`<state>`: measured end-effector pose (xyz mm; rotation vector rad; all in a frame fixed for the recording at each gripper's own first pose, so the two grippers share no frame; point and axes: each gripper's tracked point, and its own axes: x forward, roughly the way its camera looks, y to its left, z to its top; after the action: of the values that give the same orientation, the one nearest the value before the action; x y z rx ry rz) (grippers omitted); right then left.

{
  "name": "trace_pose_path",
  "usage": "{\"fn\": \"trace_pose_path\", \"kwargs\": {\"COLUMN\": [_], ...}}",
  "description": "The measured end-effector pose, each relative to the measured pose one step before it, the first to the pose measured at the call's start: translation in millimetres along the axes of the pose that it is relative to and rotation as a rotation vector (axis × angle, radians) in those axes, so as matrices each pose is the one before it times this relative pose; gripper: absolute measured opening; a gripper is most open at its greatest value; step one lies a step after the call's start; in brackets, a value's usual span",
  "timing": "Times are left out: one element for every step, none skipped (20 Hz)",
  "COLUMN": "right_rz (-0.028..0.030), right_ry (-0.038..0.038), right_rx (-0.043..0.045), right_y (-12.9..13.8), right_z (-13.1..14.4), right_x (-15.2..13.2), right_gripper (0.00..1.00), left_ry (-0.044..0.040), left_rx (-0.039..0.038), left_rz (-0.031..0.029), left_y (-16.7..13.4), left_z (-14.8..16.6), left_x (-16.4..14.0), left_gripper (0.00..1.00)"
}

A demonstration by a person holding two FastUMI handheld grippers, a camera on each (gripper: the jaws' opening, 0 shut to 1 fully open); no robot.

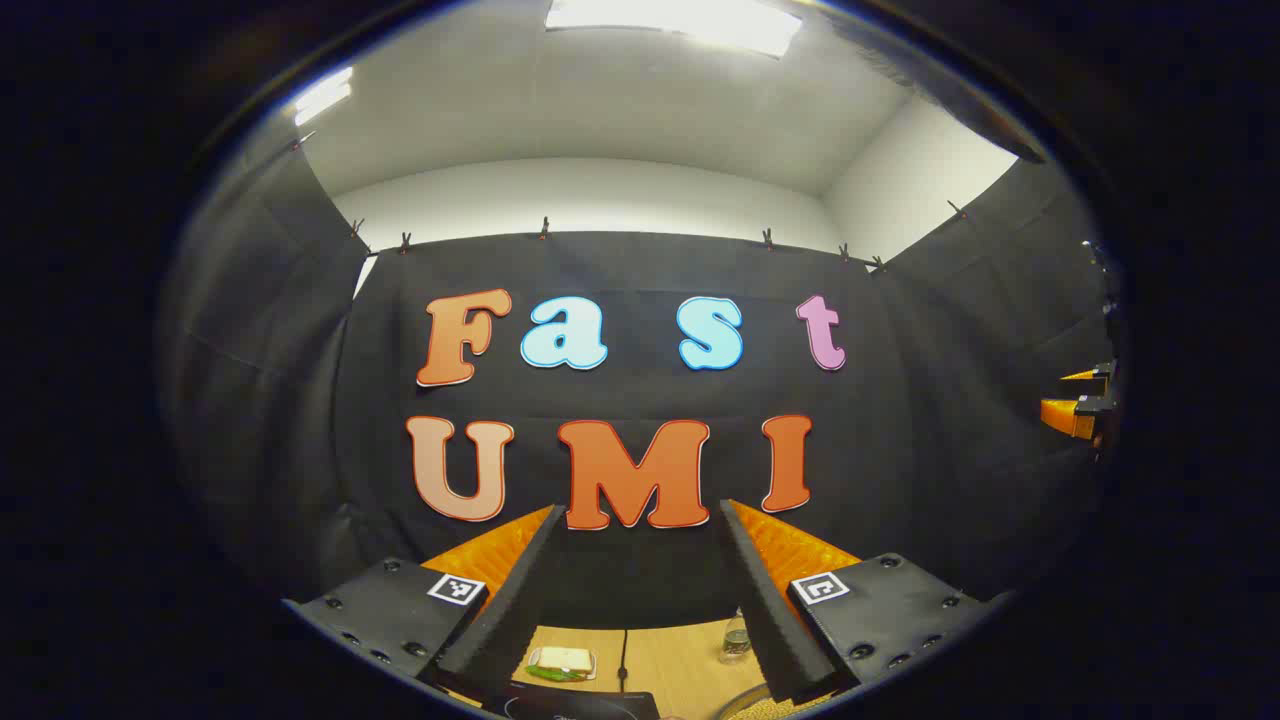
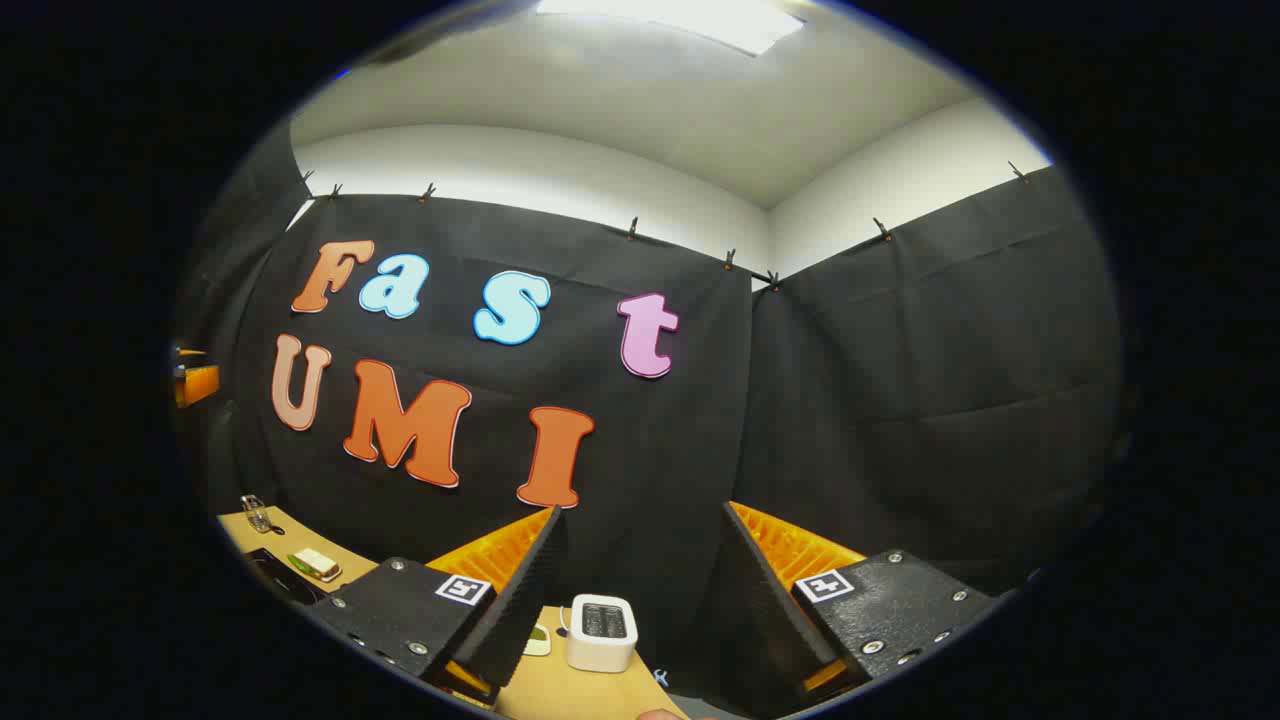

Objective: First push the handle of the pot to place it horizontally, then grasp the pot with both hands and set it on the induction cooktop.

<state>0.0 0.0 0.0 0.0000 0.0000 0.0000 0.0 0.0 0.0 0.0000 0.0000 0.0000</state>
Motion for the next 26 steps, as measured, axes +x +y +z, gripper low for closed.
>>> {"fn": "trace_pose_path", "kwargs": {"right_rz": [-0.00437,-0.00455,-0.00612,-0.00565,-0.00673,-0.00438,-0.00383,-0.00208,0.00146,-0.00033,-0.0025,-0.00302,-0.00282,-0.00218,-0.00033,-0.00027,-0.00079,-0.00217,-0.00309,-0.00127,-0.00035,-0.00069,0.00091,-0.00156,-0.00028,-0.00028], "right_ry": [0.0031,0.00122,0.00037,-0.00228,-0.00038,-0.00022,-0.00129,-0.00091,-0.00197,0.00297,0.00461,0.0027,-0.00108,-0.00437,0.00082,-0.00066,0.00316,0.00485,0.00484,0.00412,0.00357,0.00297,0.00308,0.00398,0.00428,0.0037], "right_rx": [-0.00334,-0.00251,-0.00204,-0.00107,0.00057,0.00294,0.00309,0.00362,0.00743,0.00698,0.00405,0.00073,-0.00057,-0.00028,-0.00255,0.00012,-0.00085,-0.00057,0.00092,0.00229,0.00177,0.00087,-0.00033,-0.00145,-0.00119,-0.00028], "right_y": [-4.12,-4.29,-6.38,-5.96,-5.87,-4.64,-5.15,-4.07,-2.62,-2.74,-3.86,-3.49,-3.5,-2.9,-1.25,-1.93,-3.0,-2.52,-2.04,-2.23,-2.13,-2.17,-2.38,-2.22,-2.37,-2.54], "right_z": [-2.28,-0.65,-1.11,-0.49,-0.5,-0.29,-0.23,0.24,-0.47,-1.56,-2.41,-2.04,-0.2,0.93,-0.1,-0.03,-2.14,-3.21,-2.25,-2.67,-3.74,-2.05,-2.61,-2.75,-2.8,-3.16], "right_x": [-2.37,-2.22,-1.12,-2.31,-1.85,-2.06,-2.87,-1.21,-0.05,-0.37,-0.67,-0.61,-1.03,-0.5,1.28,0.75,-0.52,0.3,1.02,-0.08,0.63,0.07,-0.54,0.55,0.2,-0.18], "right_gripper": [0.95,0.95,0.95,0.95,0.95,0.95,0.95,0.95,0.95,0.95,0.95,0.95,0.95,0.95,0.95,0.97,0.95,0.95,0.95,0.95,0.95,0.95,0.95,0.95,0.95,0.95], "left_ry": [0.00095,-0.00053,-0.00533,-0.00737,-0.00929,-0.01019,-0.01077,-0.01176,-0.01141,-0.00756,-0.0077,-0.00596,-0.0036,0.00297,0.00798,0.01362,0.01995,0.02313,0.02197,0.02096,0.01793,0.01355,0.01308,0.01965,0.02255,0.02943], "left_rx": [-0.00167,0.0016,0.0017,0.00059,-0.00223,-0.00294,-0.00269,-0.00264,-0.00519,-0.00779,-0.00916,-0.00744,-0.00464,-0.00256,-0.00104,-0.00041,0.00024,0.00591,0.01169,0.01789,0.01651,0.00864,-0.00153,-0.00542,-0.00753,-0.00843], "left_rz": [-0.00469,-0.00249,0.00125,0.00262,0.00389,0.00392,0.00632,0.00849,0.00732,0.00539,0.0065,0.00636,0.00665,0.00203,-0.00225,-0.00553,-0.00858,-0.0084,-0.00725,-0.00955,0.00063,0.00213,-0.00679,-0.00791,-0.00438,-0.00326], "left_y": [-3.76,-3.9,-3.52,-2.94,-2.18,-2.15,-0.45,-0.02,-0.68,-1.08,-2.32,-0.06,-0.31,-1.23,-3.54,-4.29,-5.27,-4.34,-5.2,-3.59,-1.94,-0.88,-3.61,-4.65,-3.56,-2.38], "left_z": [1.17,1.85,1.91,3.61,2.99,3.37,3.17,4.47,3.03,3.16,2.38,1.68,0.95,-0.78,-2.62,-4.1,-5.89,-7.47,-6.98,-5.32,-5.44,-3.09,-4.28,-6.39,-6.94,-9.09], "left_x": [2.05,2.65,0.89,0.19,0.52,-0.02,0.69,-0.07,-1.98,-0.73,-1.2,-0.82,-0.26,1.64,-0.09,0.21,1.05,0.09,1.18,1.03,-0.58,-1.36,0.36,-1.11,0.49,-0.1], "left_gripper": [0.96,0.97,0.97,0.95,0.97,0.97,0.95,0.95,0.95,0.95,0.95,0.95,0.95,0.95,0.96,0.95,0.94,0.94,0.96,0.96,0.95,0.96,0.95,0.97,0.95,0.96]}}
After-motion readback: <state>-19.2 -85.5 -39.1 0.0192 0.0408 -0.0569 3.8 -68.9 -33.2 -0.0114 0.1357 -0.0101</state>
